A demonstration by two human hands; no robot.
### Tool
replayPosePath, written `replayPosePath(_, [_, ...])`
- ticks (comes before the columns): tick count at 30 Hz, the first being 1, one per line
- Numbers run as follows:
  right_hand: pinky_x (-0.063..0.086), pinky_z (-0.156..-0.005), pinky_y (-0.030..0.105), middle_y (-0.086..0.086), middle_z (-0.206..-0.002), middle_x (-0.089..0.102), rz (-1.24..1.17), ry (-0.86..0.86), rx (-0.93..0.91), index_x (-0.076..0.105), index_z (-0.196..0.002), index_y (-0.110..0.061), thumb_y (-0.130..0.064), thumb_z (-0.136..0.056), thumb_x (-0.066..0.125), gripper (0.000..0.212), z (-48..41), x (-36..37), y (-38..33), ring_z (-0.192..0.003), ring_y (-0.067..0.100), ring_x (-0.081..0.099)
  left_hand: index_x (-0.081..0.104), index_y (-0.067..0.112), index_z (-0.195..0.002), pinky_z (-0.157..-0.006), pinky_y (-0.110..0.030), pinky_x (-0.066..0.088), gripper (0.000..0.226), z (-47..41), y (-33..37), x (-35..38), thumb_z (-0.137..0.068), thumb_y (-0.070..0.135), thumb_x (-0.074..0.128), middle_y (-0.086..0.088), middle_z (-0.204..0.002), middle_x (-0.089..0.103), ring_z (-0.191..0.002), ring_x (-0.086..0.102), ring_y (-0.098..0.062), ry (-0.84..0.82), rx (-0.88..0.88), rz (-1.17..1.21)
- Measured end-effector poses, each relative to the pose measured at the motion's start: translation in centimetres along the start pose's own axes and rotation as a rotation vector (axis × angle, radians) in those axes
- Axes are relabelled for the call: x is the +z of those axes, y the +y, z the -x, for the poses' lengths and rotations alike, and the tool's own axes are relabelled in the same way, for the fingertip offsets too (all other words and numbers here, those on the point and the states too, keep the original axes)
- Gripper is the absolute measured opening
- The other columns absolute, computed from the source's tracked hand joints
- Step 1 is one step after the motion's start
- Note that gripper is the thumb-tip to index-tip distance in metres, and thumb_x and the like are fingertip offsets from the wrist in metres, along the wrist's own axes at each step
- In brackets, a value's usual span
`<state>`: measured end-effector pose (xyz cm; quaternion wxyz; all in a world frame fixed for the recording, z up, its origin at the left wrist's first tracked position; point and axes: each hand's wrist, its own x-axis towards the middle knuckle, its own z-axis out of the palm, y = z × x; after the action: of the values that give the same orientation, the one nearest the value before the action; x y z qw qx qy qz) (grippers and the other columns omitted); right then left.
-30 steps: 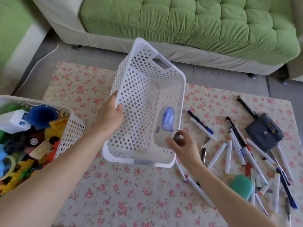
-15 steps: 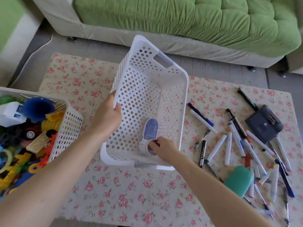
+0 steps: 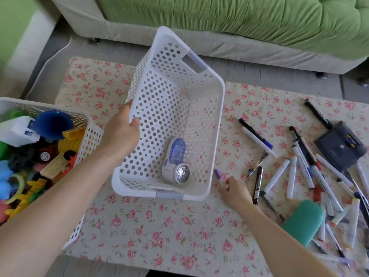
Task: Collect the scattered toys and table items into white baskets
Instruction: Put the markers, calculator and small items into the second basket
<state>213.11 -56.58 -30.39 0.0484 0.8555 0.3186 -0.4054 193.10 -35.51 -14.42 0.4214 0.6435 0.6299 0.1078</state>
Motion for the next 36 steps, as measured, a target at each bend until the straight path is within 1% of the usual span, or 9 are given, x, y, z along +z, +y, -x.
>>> replayPosePath(4, [0.031,-0.047,0.025,-0.001,-0.076,0.047,-0.010,0.066,0.031,0.041,-0.087,-0.013,-0.017,-0.093,0.045,0.008,-0.7,0.6,-0.7,-0.063,0.016,0.046,0.038,0.033,-0.134,-0.062,-0.022,0.040,0.037,0.2,0.7,0.1,-0.099,0.023,0.033,0.005,-0.122,0.053,-0.087,0.054,-0.009,-0.014,0.022,0.006])
replayPosePath(7, [0.028,-0.041,0.022,0.001,-0.070,0.047,-0.384,0.263,0.076,0.041,-0.081,-0.013,-0.014,-0.090,0.051,0.013,-1.4,-0.8,0.0,-0.051,0.013,0.043,0.039,0.033,-0.133,-0.074,-0.030,0.041,0.036,0.4,1.6,0.3,-0.099,0.024,0.033,0.005,-0.121,0.053,-0.096,0.052,-0.016,-0.025,0.028,0.011])
replayPosePath(12, [0.029,-0.042,0.024,0.006,-0.067,0.046,-0.775,0.448,0.400,0.042,-0.098,-0.008,-0.018,-0.093,0.040,0.012,-4.0,-5.1,3.2,-0.052,0.019,0.045,0.040,0.028,-0.133,-0.057,-0.018,0.035,0.036,0.1,3.6,1.5,-0.099,0.021,0.034,0.010,-0.105,0.051,-0.076,0.050,-0.004,-0.009,0.038,0.013])
replayPosePath(15, [0.027,-0.042,0.024,0.006,-0.064,0.046,-0.722,0.364,0.467,0.050,-0.108,0.002,-0.023,-0.095,0.040,0.029,-5.5,-5.6,4.3,-0.051,0.017,0.043,0.042,0.023,-0.132,-0.053,-0.015,0.029,0.034,-0.3,4.3,2.4,-0.099,0.020,0.034,0.009,-0.099,0.049,-0.068,0.043,0.004,0.004,0.029,0.022])
replayPosePath(22, [0.033,-0.042,0.027,0.006,-0.063,0.046,-0.630,0.224,0.443,0.045,-0.071,-0.006,-0.021,-0.088,0.057,0.026,-7.9,-5.9,4.6,-0.050,0.018,0.044,0.042,0.025,-0.132,-0.038,-0.004,0.031,0.035,-0.8,5.3,4.1,-0.099,0.019,0.035,0.013,-0.094,0.052,-0.065,0.046,0.003,-0.001,0.031,0.032])
replayPosePath(26, [0.029,-0.044,0.025,0.002,-0.056,0.039,-0.749,0.287,0.399,0.041,-0.062,-0.011,-0.026,-0.086,0.050,0.029,-6.4,-6.2,4.6,-0.048,0.016,0.036,0.040,0.026,-0.134,-0.051,-0.009,0.032,0.036,-0.8,5.6,4.7,-0.099,0.019,0.034,0.013,-0.103,0.050,-0.071,0.045,0.007,-0.018,0.008,0.048])
replayPosePath(28, [0.030,-0.044,0.025,0.001,-0.055,0.040,-0.755,0.275,0.385,0.040,-0.062,-0.012,-0.026,-0.086,0.049,0.029,-4.7,-5.9,5.1,-0.048,0.016,0.037,0.041,0.026,-0.133,-0.046,-0.009,0.032,0.035,-0.5,5.6,4.8,-0.099,0.020,0.034,0.012,-0.098,0.052,-0.066,0.044,0.005,-0.026,0.004,0.036])
replayPosePath(31, [0.035,-0.043,0.025,0.005,-0.064,0.051,-0.593,0.171,0.319,0.044,-0.072,-0.012,-0.027,-0.089,0.051,0.024,-1.9,-4.1,6.4,-0.050,0.018,0.046,0.043,0.027,-0.131,-0.031,-0.005,0.028,0.034,0.1,5.6,4.7,-0.099,0.020,0.035,0.018,-0.082,0.050,-0.058,0.044,-0.002,-0.030,0.007,0.025])
replayPosePath(36, [0.037,-0.044,0.026,0.004,-0.072,0.051,-0.324,0.122,0.328,0.046,-0.099,-0.005,-0.022,-0.091,0.054,0.020,-0.3,-1.7,7.5,-0.061,0.023,0.053,0.041,0.028,-0.133,-0.030,-0.006,0.030,0.036,0.8,5.1,4.9,-0.099,0.019,0.036,0.020,-0.083,0.050,-0.059,0.048,-0.004,-0.042,0.003,0.042])
